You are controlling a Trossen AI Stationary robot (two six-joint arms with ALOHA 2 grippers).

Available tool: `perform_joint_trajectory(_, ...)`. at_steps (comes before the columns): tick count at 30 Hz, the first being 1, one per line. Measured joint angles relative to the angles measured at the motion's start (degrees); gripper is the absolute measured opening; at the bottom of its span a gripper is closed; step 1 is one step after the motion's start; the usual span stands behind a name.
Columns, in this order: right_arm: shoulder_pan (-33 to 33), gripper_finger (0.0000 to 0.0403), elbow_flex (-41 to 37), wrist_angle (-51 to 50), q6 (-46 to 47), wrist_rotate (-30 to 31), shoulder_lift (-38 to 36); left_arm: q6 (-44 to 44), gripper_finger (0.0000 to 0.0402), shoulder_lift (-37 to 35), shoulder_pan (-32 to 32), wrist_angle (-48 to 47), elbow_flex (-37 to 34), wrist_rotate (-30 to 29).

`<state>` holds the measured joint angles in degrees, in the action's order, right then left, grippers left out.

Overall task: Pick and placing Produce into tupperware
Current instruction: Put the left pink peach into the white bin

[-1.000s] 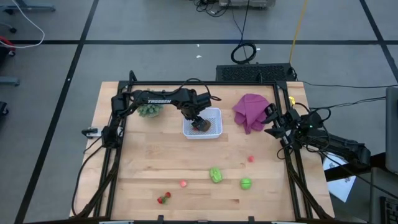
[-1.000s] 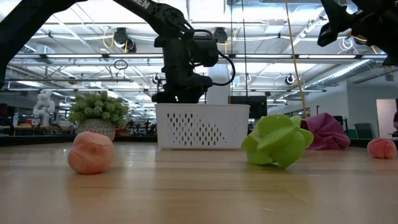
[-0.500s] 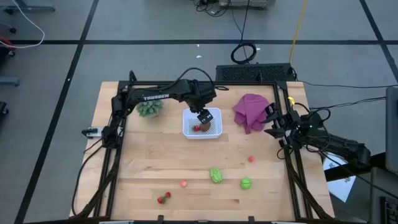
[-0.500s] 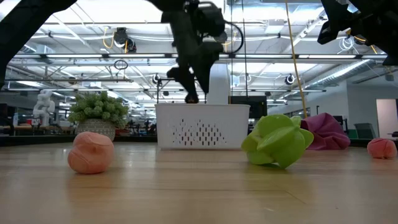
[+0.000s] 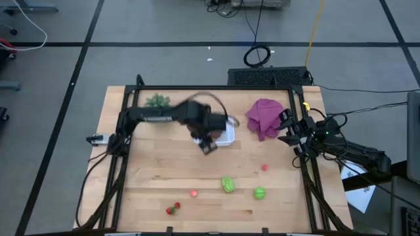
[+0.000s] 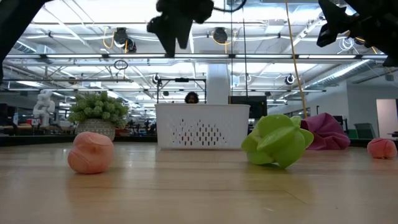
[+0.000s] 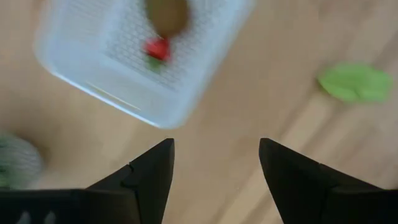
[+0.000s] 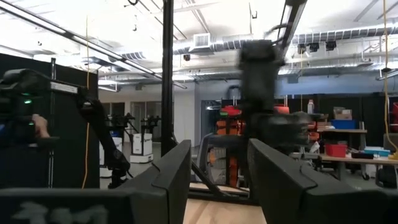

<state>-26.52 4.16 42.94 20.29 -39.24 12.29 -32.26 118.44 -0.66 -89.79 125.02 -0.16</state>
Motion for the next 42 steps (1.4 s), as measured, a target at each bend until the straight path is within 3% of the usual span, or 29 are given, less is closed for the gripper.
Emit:
perform_joint_trajectory(11, 0.01, 0.0151, 0.00, -1.70, 1.86, -0.02, -0.01, -21.13, 0.0239, 0.04, -16.75, 0.30, -0.01, -4.17)
perform_joint_trajectory(16, 0.00, 0.0151, 0.00, -1.18, 3.21, -0.02, -0.01, -25.39, 0.0239, 0.07, -21.35, 8.79, -4.68, -5.44)
perform_joint_trajectory(28, 0.00, 0.0151, 0.00, -1.16, 6.01, -0.02, -0.01, -35.95, 0.0239, 0.12, -23.37, 26.47, -25.28, 9.27)
perform_joint_trajectory(32, 0.00, 0.0151, 0.00, -1.16, 6.03, -0.03, -0.01, -36.10, 0.0239, 0.08, -24.16, 33.63, -28.42, 9.61)
perform_joint_trajectory(42, 0.02, 0.0151, 0.00, -1.18, 6.01, -0.04, -0.01, -37.50, 0.0239, 0.06, -24.89, 34.99, -31.74, 7.64)
